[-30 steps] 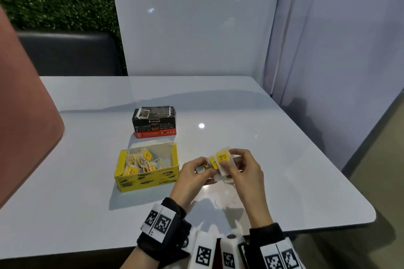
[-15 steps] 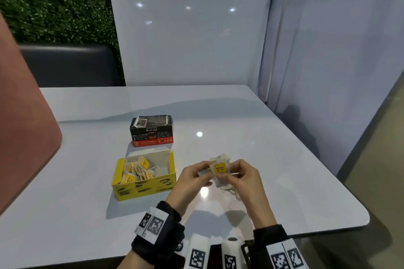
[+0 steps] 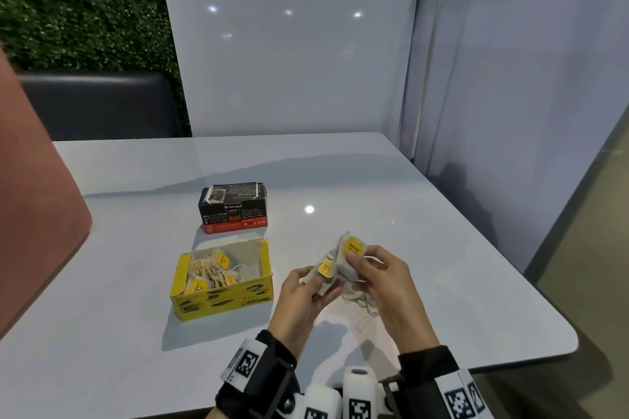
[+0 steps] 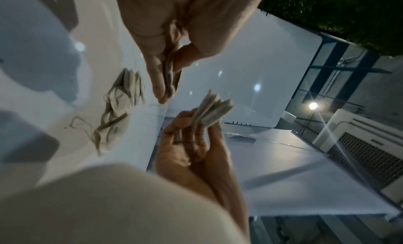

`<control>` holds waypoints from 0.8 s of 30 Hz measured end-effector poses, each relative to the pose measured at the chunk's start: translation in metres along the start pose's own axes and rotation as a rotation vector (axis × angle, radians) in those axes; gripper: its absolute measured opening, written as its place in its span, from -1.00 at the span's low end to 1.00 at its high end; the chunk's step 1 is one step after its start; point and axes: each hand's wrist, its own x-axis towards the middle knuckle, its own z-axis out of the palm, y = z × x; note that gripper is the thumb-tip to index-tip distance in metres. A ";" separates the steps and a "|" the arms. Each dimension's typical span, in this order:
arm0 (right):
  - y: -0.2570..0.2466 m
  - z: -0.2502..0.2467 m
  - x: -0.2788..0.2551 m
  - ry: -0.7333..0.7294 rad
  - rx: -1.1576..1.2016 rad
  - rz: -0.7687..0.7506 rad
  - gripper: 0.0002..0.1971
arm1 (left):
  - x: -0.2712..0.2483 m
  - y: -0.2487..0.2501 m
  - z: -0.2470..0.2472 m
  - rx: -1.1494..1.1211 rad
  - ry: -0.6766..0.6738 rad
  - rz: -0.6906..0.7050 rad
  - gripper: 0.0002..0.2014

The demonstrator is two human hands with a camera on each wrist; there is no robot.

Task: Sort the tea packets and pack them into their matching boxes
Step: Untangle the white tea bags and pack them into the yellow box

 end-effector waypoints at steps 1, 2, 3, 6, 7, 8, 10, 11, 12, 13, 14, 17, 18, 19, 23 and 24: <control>0.001 0.002 0.001 0.002 -0.018 -0.002 -0.81 | 0.000 -0.001 0.001 -0.009 0.003 -0.003 -0.82; 0.001 0.004 0.003 0.018 -0.041 -0.012 -0.84 | 0.001 -0.001 0.000 -0.026 -0.003 -0.005 -0.80; 0.003 0.005 0.006 0.042 -0.077 -0.024 -0.86 | 0.001 -0.002 0.000 -0.042 -0.015 -0.008 -0.77; 0.012 0.008 0.012 0.055 -0.237 -0.025 -0.80 | -0.004 0.001 0.001 -0.057 -0.119 -0.050 -0.71; 0.013 0.009 0.014 0.046 -0.291 -0.019 -0.77 | -0.006 0.002 0.001 -0.041 -0.160 -0.064 -0.69; 0.014 0.010 0.015 0.044 -0.331 -0.012 -0.76 | -0.007 0.004 0.000 -0.037 -0.198 -0.074 -0.68; 0.013 0.009 0.017 0.057 -0.363 -0.007 -0.73 | -0.009 0.010 -0.002 -0.075 -0.242 -0.100 -0.66; 0.012 0.008 0.018 0.065 -0.371 -0.009 -0.73 | -0.010 0.013 -0.003 -0.102 -0.255 -0.112 -0.65; 0.011 0.007 0.018 0.066 -0.379 -0.014 -0.73 | -0.010 0.015 -0.004 -0.135 -0.261 -0.126 -0.64; 0.010 0.007 0.018 0.060 -0.388 -0.021 -0.74 | -0.011 0.018 -0.004 -0.163 -0.265 -0.141 -0.62; 0.010 0.009 0.017 0.049 -0.405 -0.029 -0.75 | -0.011 0.020 -0.004 -0.172 -0.278 -0.150 -0.59; 0.009 0.016 0.012 0.032 -0.475 -0.070 -0.75 | -0.012 0.019 -0.005 -0.093 -0.325 -0.123 -0.56; 0.009 0.018 0.011 0.030 -0.479 -0.078 -0.73 | -0.011 0.018 -0.006 -0.093 -0.325 -0.116 -0.57; 0.009 0.019 0.010 0.026 -0.463 -0.075 -0.70 | -0.010 0.017 -0.007 -0.107 -0.314 -0.116 -0.58; 0.009 0.019 0.009 -0.020 -0.379 -0.030 -0.60 | -0.007 0.019 -0.009 -0.160 -0.288 -0.107 -0.54; 0.009 0.018 0.009 -0.033 -0.393 -0.039 -0.59 | -0.007 0.019 -0.010 -0.156 -0.306 -0.109 -0.53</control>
